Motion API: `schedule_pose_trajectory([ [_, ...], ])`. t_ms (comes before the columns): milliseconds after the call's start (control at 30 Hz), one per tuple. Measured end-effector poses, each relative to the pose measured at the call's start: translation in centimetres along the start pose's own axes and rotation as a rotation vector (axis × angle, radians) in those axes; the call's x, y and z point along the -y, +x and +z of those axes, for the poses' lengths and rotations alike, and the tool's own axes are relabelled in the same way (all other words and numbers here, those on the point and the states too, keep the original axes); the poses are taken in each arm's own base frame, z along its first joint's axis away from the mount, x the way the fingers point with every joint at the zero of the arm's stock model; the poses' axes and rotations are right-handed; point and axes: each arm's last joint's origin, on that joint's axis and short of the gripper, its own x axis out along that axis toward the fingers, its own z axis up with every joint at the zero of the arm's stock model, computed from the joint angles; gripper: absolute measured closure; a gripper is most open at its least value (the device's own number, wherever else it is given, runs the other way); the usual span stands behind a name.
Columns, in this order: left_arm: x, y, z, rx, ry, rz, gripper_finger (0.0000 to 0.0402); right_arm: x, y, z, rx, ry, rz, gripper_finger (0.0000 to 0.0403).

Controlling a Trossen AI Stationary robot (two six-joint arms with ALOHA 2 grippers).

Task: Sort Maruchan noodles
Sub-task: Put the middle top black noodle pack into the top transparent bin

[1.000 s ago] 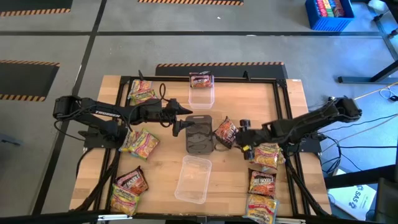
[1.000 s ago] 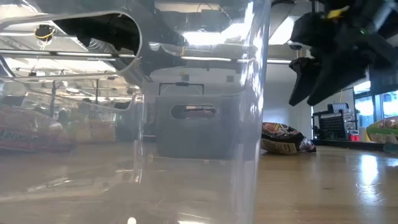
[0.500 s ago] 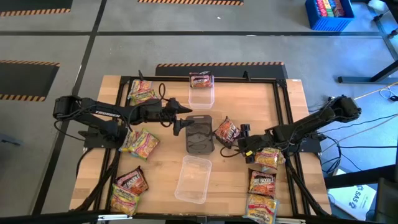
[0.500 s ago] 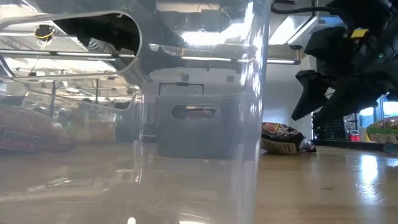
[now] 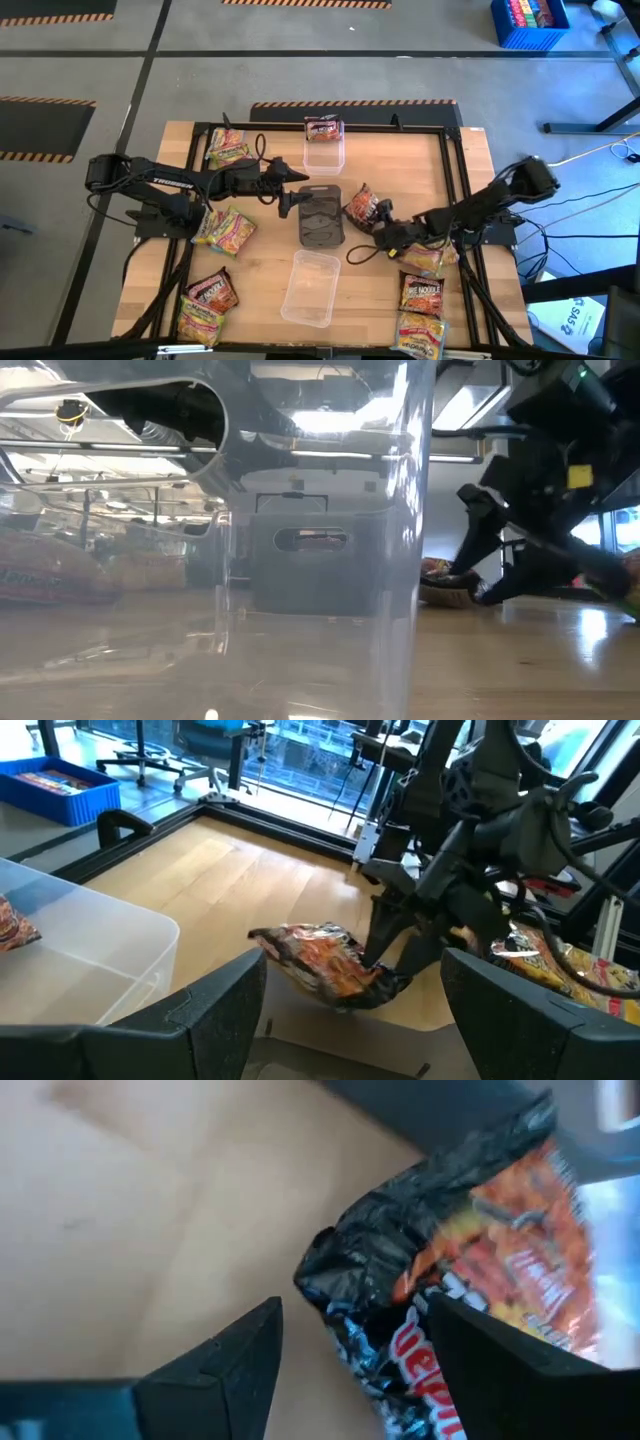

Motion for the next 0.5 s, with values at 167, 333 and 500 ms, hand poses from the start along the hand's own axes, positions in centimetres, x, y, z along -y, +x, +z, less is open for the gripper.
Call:
schedule_pose_trajectory([
  [167,0.0,0.0,0.0,-0.001,0.0,0.001,0.0108,-0.3,0.8,-0.4,-0.062,-0.055,-0.071,0.0169],
  [333,0.0,0.0,0.0,-0.001,0.001,0.001,0.0108,-0.3,1.2,-0.6,-0.089,-0.013,-0.163,0.0205],
  [500,0.0,0.0,0.0,-0.001,0.001,0.001,0.0108,-0.2,1.4,-0.6,-0.11,0.026,-0.255,0.0275],
])
